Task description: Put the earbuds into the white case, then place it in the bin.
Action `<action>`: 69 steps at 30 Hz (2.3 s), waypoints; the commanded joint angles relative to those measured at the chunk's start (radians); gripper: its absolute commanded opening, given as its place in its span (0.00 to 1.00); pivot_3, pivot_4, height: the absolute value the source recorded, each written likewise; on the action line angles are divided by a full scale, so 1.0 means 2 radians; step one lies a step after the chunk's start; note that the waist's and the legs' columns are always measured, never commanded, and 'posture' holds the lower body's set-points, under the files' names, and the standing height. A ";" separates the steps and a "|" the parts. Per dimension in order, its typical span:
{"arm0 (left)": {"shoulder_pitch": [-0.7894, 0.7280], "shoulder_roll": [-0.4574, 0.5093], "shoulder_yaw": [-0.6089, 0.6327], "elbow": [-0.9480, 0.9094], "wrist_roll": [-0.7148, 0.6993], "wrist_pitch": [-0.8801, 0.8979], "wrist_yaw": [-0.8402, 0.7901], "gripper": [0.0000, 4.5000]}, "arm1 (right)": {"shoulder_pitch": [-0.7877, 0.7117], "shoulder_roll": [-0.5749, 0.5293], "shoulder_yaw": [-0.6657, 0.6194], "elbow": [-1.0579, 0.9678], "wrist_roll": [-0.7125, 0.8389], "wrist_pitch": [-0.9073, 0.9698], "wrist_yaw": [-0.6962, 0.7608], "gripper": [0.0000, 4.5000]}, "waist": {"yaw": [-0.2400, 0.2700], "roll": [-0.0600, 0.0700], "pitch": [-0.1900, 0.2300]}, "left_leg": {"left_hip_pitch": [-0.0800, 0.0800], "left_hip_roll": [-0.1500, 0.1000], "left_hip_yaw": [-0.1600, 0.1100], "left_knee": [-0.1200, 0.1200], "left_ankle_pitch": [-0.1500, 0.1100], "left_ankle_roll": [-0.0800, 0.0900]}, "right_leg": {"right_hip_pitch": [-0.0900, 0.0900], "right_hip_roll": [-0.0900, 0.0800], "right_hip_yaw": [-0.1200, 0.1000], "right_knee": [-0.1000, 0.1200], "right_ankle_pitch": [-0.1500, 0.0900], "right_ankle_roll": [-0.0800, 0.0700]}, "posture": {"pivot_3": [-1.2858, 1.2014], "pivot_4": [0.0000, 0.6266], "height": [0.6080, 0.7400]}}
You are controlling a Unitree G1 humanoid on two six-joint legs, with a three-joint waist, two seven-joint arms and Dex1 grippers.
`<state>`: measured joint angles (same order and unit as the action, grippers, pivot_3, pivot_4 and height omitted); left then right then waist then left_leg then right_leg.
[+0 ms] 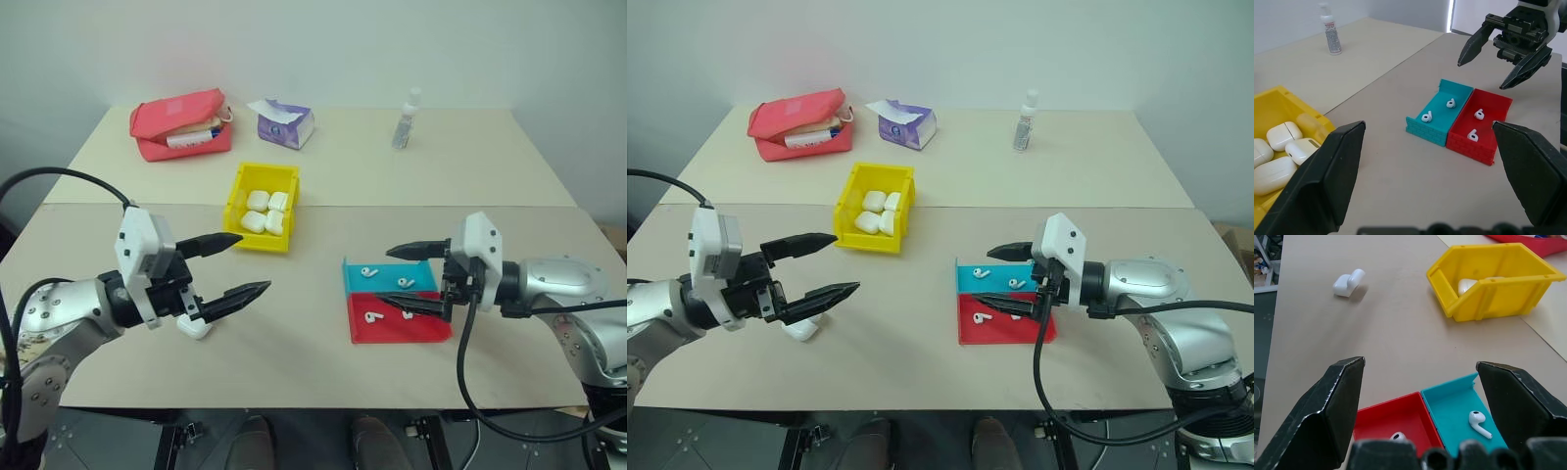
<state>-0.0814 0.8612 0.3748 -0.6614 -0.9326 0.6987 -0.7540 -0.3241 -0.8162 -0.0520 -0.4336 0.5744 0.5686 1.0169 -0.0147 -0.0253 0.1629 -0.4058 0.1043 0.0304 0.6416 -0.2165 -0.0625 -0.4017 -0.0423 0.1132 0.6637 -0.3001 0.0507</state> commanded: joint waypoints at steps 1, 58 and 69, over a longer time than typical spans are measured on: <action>-0.013 0.003 0.015 -0.004 -0.028 0.005 0.007 1.00 | -0.003 -0.004 -0.013 -0.015 0.005 -0.012 0.003 0.95 | 0.000 0.000 0.000 | 0.000 0.000 0.000 0.000 0.000 0.000 | 0.000 0.000 0.000 0.000 0.000 0.000 | 0.52 0.24 1.00; -0.284 0.189 -0.300 0.128 0.020 0.451 0.096 1.00 | 0.032 0.065 0.020 -0.095 0.014 0.016 -0.096 0.95 | 0.003 -0.001 0.000 | -0.001 0.000 -0.001 0.000 0.000 0.000 | -0.001 0.000 -0.001 0.000 0.000 0.000 | 0.52 0.24 1.00; -0.330 0.142 -0.388 0.168 0.090 0.452 0.069 1.00 | 0.049 0.066 0.020 -0.116 0.022 0.023 -0.122 0.95 | 0.002 -0.001 0.000 | -0.002 -0.001 -0.001 0.000 0.000 0.000 | -0.001 0.000 -0.001 0.000 0.000 0.000 | 0.52 0.24 1.00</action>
<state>-0.7169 1.1455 -0.3995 -0.3313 -0.7750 1.5985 -0.6055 -0.2261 -0.6842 0.0073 -0.6224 0.6027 0.6132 0.7810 -0.0109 -0.0276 0.1634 -0.4092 0.1032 0.0277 0.6429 -0.2164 -0.0625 -0.4030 -0.0424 0.1109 0.6643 -0.3001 0.0508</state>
